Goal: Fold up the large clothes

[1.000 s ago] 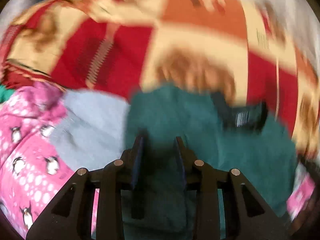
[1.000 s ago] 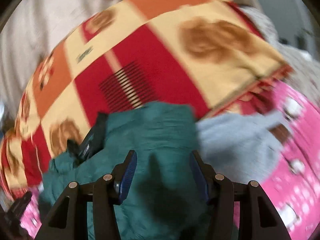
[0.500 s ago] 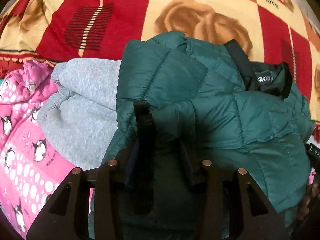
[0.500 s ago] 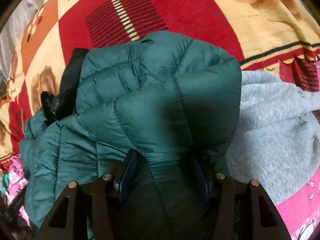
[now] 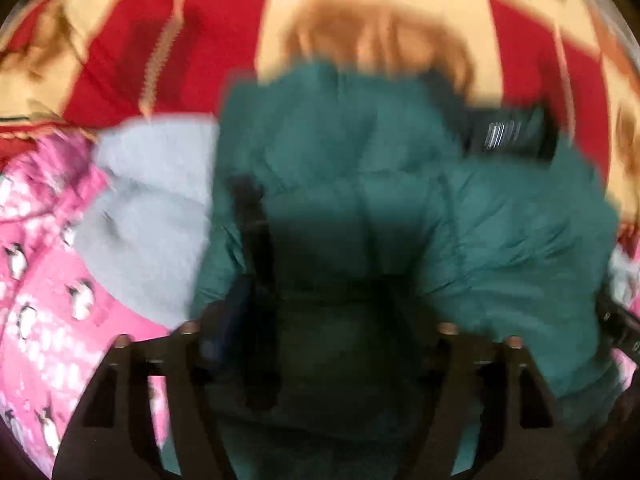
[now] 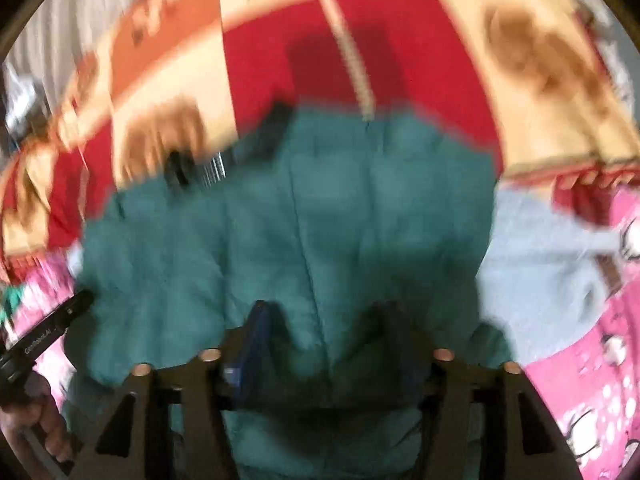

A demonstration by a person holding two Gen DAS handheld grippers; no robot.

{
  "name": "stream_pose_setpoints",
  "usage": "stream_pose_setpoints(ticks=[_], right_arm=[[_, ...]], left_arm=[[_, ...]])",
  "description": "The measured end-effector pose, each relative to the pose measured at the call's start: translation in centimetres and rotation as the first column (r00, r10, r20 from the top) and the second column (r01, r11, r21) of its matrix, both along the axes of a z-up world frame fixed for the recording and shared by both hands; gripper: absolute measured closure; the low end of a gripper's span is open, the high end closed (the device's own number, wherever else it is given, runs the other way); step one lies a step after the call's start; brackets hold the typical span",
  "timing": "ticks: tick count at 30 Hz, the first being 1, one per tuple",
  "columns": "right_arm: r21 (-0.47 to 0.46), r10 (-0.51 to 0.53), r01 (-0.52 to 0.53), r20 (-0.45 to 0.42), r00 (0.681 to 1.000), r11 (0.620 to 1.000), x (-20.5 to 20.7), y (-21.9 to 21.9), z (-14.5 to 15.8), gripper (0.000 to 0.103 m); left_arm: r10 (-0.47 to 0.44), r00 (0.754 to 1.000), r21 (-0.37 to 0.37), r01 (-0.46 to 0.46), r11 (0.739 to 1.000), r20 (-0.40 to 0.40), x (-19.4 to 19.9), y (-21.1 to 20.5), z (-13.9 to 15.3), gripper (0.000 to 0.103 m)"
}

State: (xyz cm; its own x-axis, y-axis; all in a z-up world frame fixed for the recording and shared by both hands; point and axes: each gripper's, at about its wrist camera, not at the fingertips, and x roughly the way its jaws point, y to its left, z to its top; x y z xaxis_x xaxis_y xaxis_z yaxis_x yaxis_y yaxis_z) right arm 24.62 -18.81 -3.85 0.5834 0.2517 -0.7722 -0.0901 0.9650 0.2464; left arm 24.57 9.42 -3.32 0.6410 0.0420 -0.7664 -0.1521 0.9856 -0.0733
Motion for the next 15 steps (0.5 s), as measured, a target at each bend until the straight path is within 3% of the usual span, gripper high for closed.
stream_pose_setpoints(ticks=[2, 5, 7, 15], right_arm=[[0.016, 0.023, -0.022, -0.022, 1.000, 1.000, 0.2, 0.1, -1.7, 0.038], [0.049, 0.030, -0.029, -0.019, 0.999, 0.998, 0.3, -0.5, -1.9, 0.033], [0.037, 0.043, -0.043, -0.012, 0.999, 0.998, 0.3, -0.3, -2.1, 0.028], [-0.017, 0.052, -0.052, 0.007, 0.999, 0.998, -0.3, 0.9, -1.9, 0.026]], left_arm=[[0.010, 1.000, -0.027, -0.010, 1.000, 0.003, 0.1, 0.5, -0.1, 0.022], [0.017, 1.000, -0.035, -0.017, 0.999, -0.001, 0.2, 0.7, -0.3, 0.021], [0.017, 1.000, -0.024, -0.017, 1.000, -0.006, 0.2, 0.6, -0.3, 0.021], [0.014, 1.000, -0.028, -0.014, 1.000, -0.001, 0.6, 0.0, -0.3, 0.016]])
